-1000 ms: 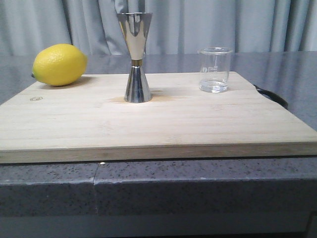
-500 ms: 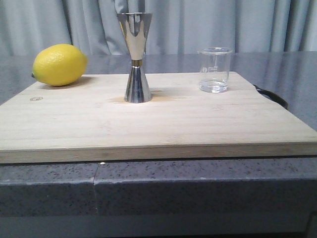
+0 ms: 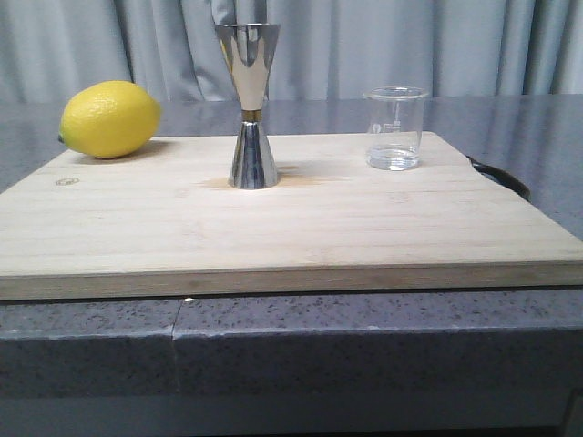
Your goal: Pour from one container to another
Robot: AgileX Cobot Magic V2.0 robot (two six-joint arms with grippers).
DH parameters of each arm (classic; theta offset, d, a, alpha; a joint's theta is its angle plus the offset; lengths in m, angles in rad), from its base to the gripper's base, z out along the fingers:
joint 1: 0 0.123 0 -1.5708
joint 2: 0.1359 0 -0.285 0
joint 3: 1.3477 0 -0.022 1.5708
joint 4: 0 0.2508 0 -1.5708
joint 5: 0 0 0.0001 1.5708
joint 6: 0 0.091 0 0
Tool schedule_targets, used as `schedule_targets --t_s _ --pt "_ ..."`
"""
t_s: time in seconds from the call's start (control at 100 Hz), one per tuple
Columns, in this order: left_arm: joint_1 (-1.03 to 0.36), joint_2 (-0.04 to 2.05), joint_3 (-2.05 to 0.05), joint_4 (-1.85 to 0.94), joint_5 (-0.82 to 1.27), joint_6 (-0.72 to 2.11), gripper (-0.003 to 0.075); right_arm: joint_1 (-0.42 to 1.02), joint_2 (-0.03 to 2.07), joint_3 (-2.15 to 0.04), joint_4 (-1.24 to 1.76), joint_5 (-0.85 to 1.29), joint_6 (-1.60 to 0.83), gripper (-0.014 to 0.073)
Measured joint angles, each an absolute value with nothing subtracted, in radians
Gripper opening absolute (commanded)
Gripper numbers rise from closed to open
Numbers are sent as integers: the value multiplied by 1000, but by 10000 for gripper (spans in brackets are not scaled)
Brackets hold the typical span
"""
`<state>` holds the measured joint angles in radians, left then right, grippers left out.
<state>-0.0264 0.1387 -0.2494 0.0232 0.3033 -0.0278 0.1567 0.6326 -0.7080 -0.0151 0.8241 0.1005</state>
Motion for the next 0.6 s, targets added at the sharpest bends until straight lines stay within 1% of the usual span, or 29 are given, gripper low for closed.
schedule_targets --t_s 0.14,0.29,0.41,0.6 --pt "-18 11 -90 0 209 -28 -19 157 633 -708 -15 824 101 -62" --pt "-18 -4 -7 -9 136 -28 -19 157 633 -708 -15 824 101 -62" --pt "-18 -4 -4 -10 65 -28 -19 157 633 -708 -15 824 101 -62" --pt "-18 -4 -4 -12 51 -28 -19 157 633 -708 -15 824 101 -62"
